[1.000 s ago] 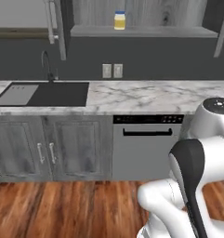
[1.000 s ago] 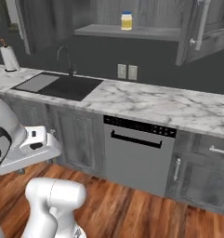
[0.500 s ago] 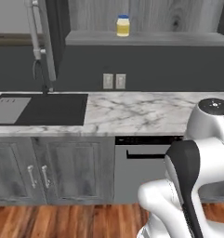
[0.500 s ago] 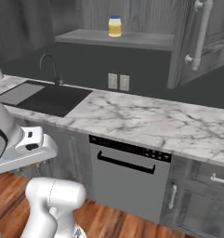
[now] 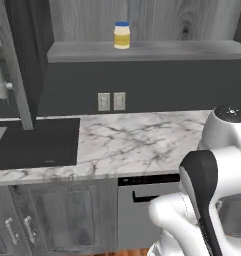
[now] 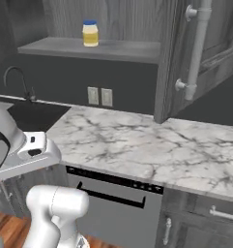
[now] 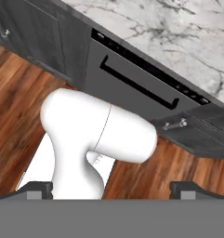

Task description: Move the mayonnaise and condiment bottle from the cabinet to the dining counter.

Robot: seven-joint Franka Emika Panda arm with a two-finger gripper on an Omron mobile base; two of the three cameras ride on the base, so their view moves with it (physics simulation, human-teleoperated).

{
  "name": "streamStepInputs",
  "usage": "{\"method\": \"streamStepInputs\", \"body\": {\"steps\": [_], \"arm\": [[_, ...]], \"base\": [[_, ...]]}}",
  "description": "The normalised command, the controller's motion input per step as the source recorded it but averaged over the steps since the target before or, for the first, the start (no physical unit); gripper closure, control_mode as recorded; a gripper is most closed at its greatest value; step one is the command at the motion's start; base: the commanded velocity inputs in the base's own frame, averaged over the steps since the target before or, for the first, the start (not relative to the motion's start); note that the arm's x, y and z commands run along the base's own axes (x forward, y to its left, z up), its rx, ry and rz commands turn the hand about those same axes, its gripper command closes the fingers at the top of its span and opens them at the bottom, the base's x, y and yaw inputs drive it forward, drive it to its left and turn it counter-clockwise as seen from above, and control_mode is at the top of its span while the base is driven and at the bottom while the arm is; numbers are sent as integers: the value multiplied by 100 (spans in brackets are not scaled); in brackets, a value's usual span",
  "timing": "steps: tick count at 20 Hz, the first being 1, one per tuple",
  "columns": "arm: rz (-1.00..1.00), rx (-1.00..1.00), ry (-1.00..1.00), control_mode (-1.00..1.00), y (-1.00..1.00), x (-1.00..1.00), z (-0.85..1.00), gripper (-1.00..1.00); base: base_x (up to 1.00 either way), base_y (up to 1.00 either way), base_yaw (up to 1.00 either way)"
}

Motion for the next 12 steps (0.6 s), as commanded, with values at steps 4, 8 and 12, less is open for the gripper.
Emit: {"method": "streamStepInputs", "body": {"steps": [4,8,12], "arm": [[0,0,0,100,0,0,0,-100],[0,0,0,100,0,0,0,-100],[0,0,0,100,0,0,0,-100]], "base": [[68,26,-4],[67,13,0],[64,2,0]]}}
